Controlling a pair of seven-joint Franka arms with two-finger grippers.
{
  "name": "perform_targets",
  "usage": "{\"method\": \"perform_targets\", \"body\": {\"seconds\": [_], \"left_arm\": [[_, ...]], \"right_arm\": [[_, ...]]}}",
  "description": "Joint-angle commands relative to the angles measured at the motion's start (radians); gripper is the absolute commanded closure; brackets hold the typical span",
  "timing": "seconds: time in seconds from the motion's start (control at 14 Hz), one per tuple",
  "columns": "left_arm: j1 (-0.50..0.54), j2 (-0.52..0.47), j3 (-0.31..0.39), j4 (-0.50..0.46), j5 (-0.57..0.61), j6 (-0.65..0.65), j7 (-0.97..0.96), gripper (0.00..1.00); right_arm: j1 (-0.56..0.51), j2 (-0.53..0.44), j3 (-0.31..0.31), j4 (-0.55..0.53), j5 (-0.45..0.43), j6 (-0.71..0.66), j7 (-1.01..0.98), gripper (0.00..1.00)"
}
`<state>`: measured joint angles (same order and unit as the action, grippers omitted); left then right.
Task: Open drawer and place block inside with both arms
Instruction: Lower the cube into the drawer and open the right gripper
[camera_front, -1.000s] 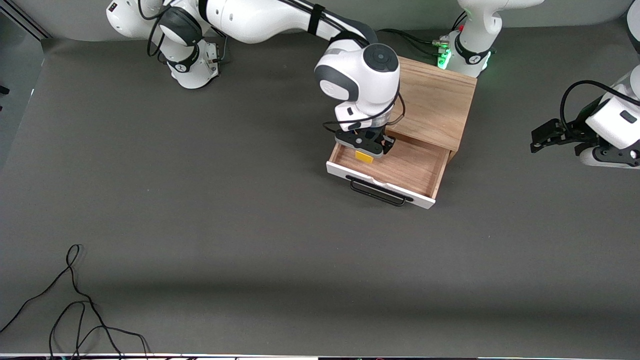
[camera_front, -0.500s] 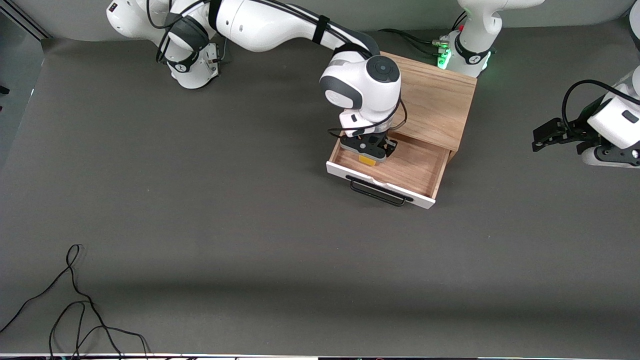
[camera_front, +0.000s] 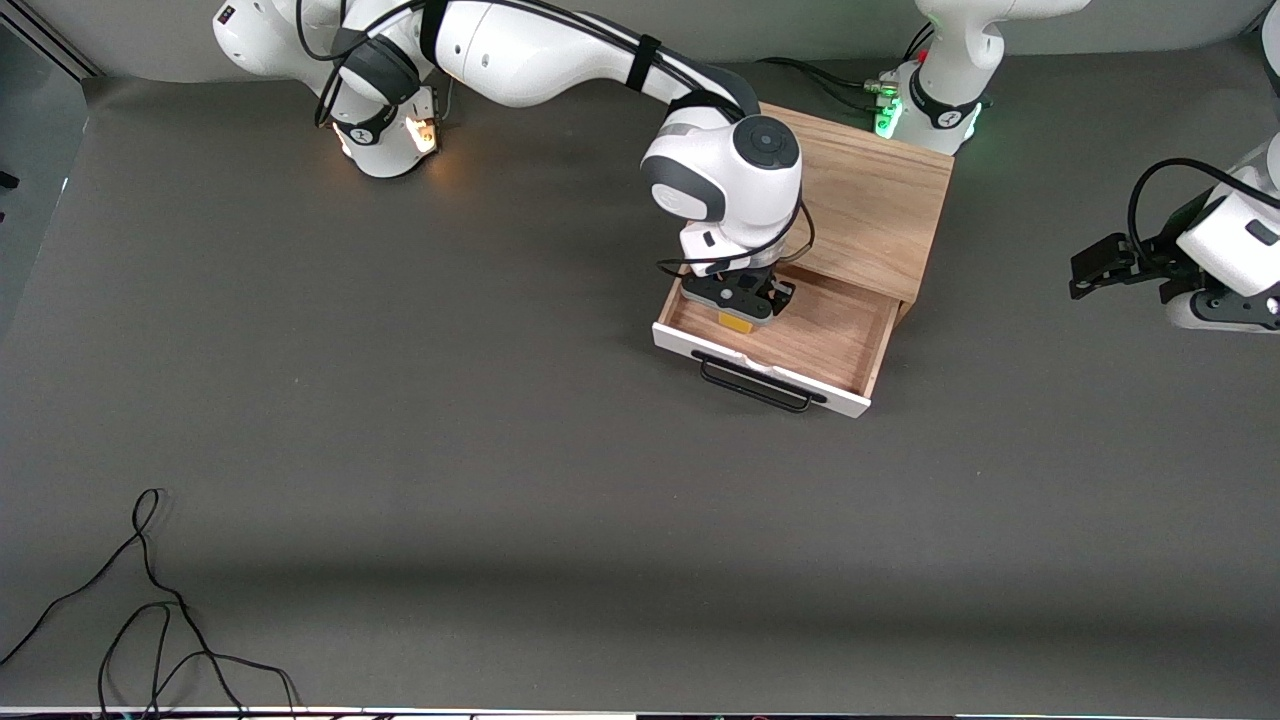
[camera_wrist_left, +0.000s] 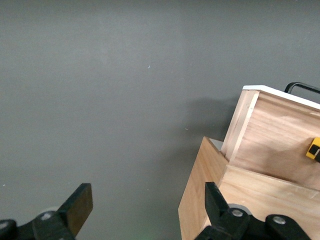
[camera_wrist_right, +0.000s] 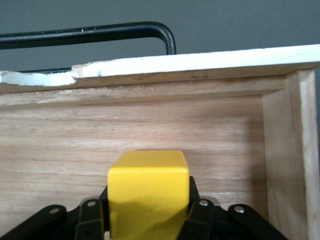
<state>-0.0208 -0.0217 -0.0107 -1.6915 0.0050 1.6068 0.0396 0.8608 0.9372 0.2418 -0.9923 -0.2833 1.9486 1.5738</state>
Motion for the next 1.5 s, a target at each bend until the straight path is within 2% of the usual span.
{"method": "perform_targets", "body": {"seconds": [0.0, 0.07, 0.57, 0.86, 1.0, 1.21, 1.43], "left_arm": [[-0.021, -0.017, 0.018, 0.003, 0.029, -0.041, 0.003, 0.0], [-0.022, -0.018, 0.018, 0.004, 0.029, -0.05, 0.003, 0.0], [-0.024, -0.017, 0.015, 0.004, 0.013, -0.048, 0.002, 0.0], [-0.028, -0.007, 0.014, 0.003, 0.013, -0.047, 0.002, 0.0], [-0.028, -0.007, 0.014, 0.003, 0.013, -0.048, 0.002, 0.0], [-0.028, -0.006, 0.014, 0.003, 0.013, -0.048, 0.002, 0.0], [-0.03, -0.003, 0.014, 0.001, 0.013, -0.048, 0.0, 0.0]], "right_arm": [[0.014, 0.005, -0.01, 0.011, -0.03, 0.01, 0.023, 0.16], [0.012, 0.003, -0.012, 0.012, -0.03, 0.012, 0.022, 0.0], [-0.002, -0.026, -0.018, 0.02, -0.025, 0.0, -0.02, 0.0], [-0.026, -0.086, -0.015, 0.018, -0.016, -0.062, -0.064, 0.0], [-0.061, -0.136, -0.013, 0.014, 0.022, -0.101, -0.125, 0.0], [-0.15, -0.254, -0.015, 0.0, 0.133, -0.195, -0.273, 0.0], [-0.274, -0.43, -0.019, -0.131, 0.231, -0.255, -0.434, 0.0]]}}
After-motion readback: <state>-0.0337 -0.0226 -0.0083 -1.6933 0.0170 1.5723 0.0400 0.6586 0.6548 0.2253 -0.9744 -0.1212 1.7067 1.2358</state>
